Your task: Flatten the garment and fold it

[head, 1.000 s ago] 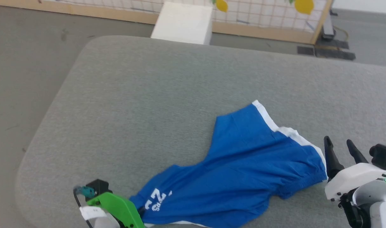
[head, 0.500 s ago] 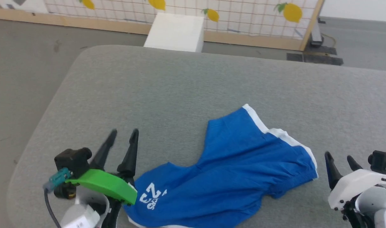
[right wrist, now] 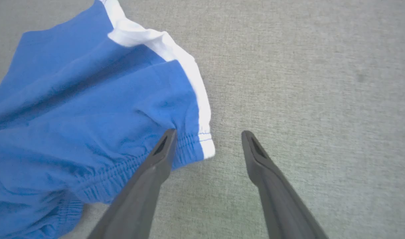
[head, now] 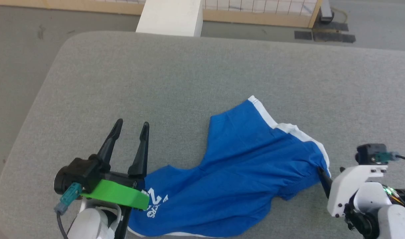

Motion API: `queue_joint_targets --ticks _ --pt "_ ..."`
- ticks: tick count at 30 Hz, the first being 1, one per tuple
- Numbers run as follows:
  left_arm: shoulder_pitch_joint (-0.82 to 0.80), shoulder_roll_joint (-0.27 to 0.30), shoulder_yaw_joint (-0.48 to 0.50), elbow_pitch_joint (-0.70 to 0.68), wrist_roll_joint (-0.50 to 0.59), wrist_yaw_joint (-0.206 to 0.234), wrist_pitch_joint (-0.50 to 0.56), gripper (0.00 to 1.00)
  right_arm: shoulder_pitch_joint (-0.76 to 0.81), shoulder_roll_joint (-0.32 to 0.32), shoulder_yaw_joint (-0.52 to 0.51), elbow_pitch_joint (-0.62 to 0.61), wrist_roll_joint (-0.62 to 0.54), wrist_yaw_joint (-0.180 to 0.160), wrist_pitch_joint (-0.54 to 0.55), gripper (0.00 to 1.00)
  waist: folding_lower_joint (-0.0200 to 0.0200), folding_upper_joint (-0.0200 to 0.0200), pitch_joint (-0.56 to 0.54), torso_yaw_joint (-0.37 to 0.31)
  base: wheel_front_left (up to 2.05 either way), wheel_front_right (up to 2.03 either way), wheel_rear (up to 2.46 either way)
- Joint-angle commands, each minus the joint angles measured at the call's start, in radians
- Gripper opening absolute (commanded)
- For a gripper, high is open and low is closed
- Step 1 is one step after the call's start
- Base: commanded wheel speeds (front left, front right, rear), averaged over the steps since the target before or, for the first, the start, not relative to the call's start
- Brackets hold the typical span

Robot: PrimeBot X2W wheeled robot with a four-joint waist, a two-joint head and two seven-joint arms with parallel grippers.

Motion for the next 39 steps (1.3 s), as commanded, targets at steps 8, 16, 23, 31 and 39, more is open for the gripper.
queue_joint_targets --ticks 8,16,23,31,39 --pt "-0.030 -0.043 0.042 0.002 0.030 -0.016 -0.008 1.00 -0.040 0.000 0.026 0.047 -0.053 -0.002 0.048 1.00 0.0000 0.0000 0.054 0.025 0.00 0.00 0.00" --pt "-0.049 -0.054 0.044 0.023 0.028 -0.020 -0.008 1.00 -0.055 0.000 0.023 0.087 -0.046 -0.002 0.053 0.00 0.0000 0.0000 0.070 0.016 0.00 0.00 0.00" --pt "-0.105 -0.032 -0.029 0.085 -0.019 -0.020 -0.003 1.00 -0.070 0.000 0.043 0.058 -0.007 -0.002 0.000 0.00 0.0000 0.0000 0.069 -0.023 0.00 0.00 0.00" --pt "-0.390 -0.012 -0.220 0.229 -0.120 -0.020 0.242 1.00 -0.070 0.000 0.124 -0.025 0.045 -0.002 -0.007 0.00 0.0000 0.0000 0.087 -0.100 0.00 0.00 0.00" --pt "-0.688 -0.018 -0.327 0.425 -0.208 -0.020 0.505 1.00 -0.089 0.000 0.214 -0.085 0.080 -0.002 -0.003 0.00 0.0000 0.0000 0.163 -0.209 0.00 0.00 0.00"
